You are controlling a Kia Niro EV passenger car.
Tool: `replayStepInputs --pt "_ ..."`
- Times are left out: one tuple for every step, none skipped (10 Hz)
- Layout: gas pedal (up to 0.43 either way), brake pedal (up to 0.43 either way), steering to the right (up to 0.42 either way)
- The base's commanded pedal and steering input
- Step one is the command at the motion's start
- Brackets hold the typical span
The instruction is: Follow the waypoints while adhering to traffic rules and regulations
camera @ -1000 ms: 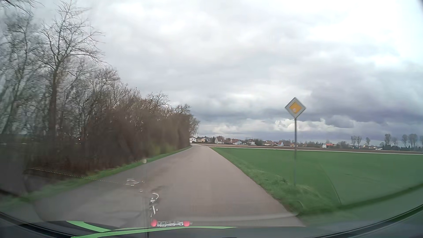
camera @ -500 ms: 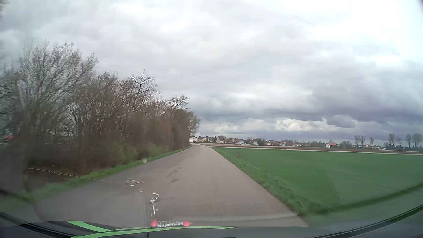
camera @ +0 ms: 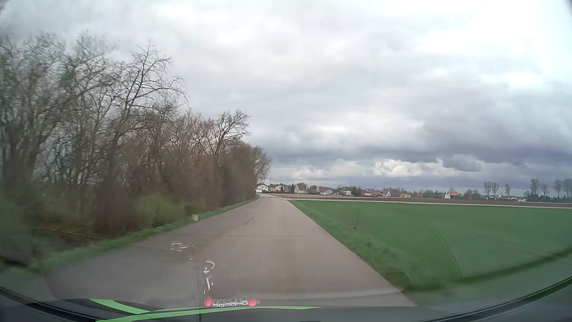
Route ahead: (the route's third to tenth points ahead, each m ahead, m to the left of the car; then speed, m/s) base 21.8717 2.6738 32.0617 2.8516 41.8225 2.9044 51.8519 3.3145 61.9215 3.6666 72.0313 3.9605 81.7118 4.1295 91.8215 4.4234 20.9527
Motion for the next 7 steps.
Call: replayStepInputs --pt "0.209 0.000 0.002" --pt "0.209 0.000 0.002" --pt "0.209 0.000 0.002" --pt "0.209 0.000 0.002" --pt "0.209 0.000 0.002" --pt "0.209 0.000 0.002" --pt "0.197 0.000 0.002"
